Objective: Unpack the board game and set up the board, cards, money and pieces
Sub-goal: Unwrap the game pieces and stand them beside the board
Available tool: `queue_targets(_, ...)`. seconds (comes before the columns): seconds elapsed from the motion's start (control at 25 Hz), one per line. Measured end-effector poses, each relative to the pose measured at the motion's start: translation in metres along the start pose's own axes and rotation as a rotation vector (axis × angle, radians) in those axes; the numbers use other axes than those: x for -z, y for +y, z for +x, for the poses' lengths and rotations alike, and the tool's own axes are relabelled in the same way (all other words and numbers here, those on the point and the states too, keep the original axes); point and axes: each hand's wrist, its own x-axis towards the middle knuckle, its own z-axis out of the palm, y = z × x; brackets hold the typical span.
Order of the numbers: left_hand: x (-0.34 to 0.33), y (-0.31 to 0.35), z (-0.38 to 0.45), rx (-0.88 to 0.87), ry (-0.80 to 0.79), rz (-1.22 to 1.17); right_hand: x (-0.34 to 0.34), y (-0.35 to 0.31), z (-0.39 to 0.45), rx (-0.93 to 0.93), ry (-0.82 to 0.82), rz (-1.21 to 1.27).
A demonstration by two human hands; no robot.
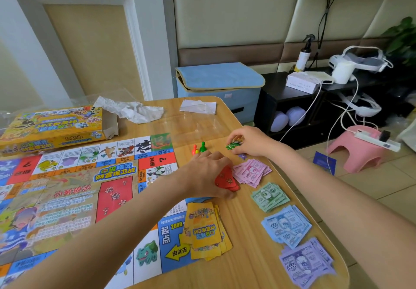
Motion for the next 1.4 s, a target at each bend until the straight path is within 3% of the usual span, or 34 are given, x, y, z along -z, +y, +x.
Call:
queue_targets(0.12,-0.001,-0.001,-0.002,-0.015,0.005,-0.056,-0.002,-0.001,0.001,0.018,0.02,0.066)
queue_targets(0.32,0.011,-0.006,-0.001,0.047,0.345,-0.272,0.006,-0.005,-0.001,0.101,-0.046,0.26)
queue_targets(0.4,0.012,-0.007,0.0,0.103,0.412,-0.261,0.011,-0.003,-0.002,0.062,0.035,0.231)
queue_targets(0.52,0.011,-0.011,0.0,0.152,0.525,-0.293,0.011,0.003,-0.004,-0.039,0.0,0.109)
queue_targets(0.68,0.015,-0.019,-0.001,0.245,0.645,-0.345,-0.003,-0.009,-0.002,-0.061,0.051,0.163)
queue_targets(0.8,0.012,-0.026,-0.004,0.282,0.669,-0.339,-0.009,-0.019,0.005,-0.061,0.021,0.153)
queue_targets(1.0,-0.004,-0.044,-0.009,0.348,0.598,-0.237,-0.007,-0.017,0.001,-0.153,0.001,0.453)
queue_targets(1.24,-0.015,-0.055,0.0,0.413,0.43,-0.004,0.004,-0.015,0.005,-0.115,-0.012,0.469)
queue_targets(1.4,-0.025,-0.058,0.001,0.433,0.485,-0.05,0.008,-0.015,0.01,-0.073,-0.059,0.437)
